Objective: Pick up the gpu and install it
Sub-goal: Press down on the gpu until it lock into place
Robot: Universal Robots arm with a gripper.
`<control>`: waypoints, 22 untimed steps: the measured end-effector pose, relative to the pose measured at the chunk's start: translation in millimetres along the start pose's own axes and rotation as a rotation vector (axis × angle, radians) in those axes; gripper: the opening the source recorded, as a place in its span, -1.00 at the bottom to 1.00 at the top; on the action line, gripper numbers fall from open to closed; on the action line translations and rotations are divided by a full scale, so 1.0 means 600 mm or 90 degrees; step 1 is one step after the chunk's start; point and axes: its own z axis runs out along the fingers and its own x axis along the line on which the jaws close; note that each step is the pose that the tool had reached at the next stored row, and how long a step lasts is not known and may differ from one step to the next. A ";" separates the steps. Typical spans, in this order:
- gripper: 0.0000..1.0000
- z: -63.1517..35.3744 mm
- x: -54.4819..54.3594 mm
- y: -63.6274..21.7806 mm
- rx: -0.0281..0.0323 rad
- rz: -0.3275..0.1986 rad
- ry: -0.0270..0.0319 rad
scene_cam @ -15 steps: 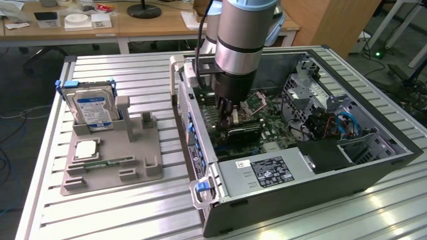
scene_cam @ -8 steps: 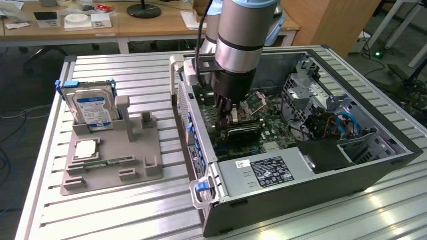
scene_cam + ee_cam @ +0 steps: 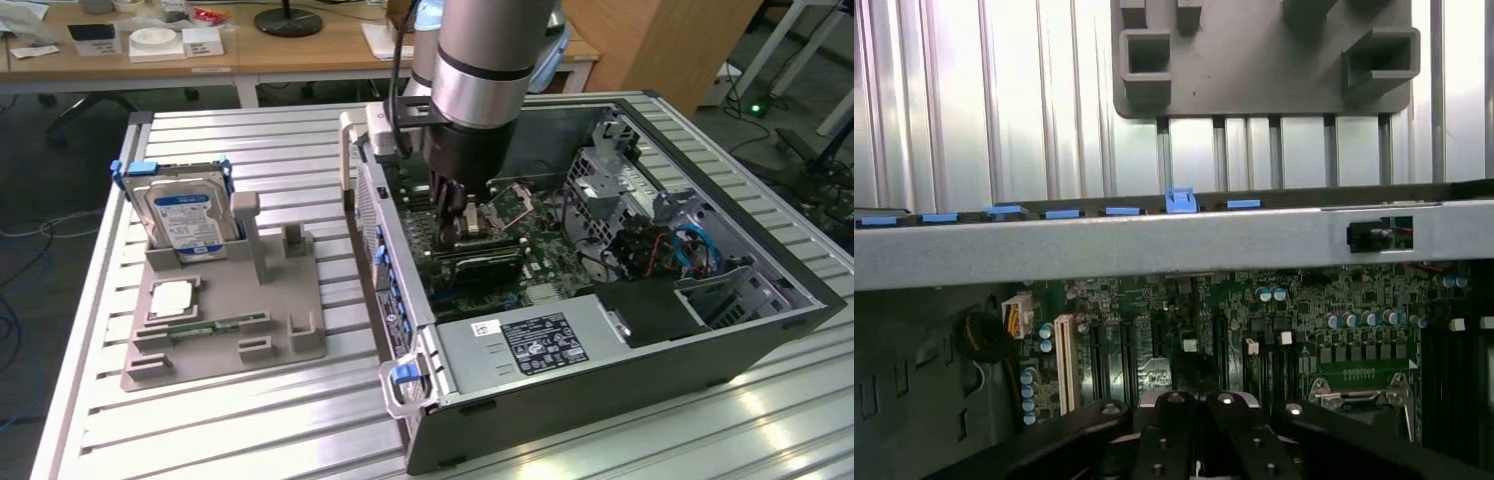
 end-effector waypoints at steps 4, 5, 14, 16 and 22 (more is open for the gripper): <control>-0.79 -0.002 0.001 0.013 -0.0001 0.000 0.0003; -0.79 -0.005 0.001 0.013 -0.0001 0.000 0.0004; -0.79 -0.006 0.002 0.037 0.0002 0.000 0.0014; -0.79 -0.006 0.002 0.040 0.0002 0.000 0.0044; -0.79 -0.006 0.003 0.053 0.0005 0.000 0.0063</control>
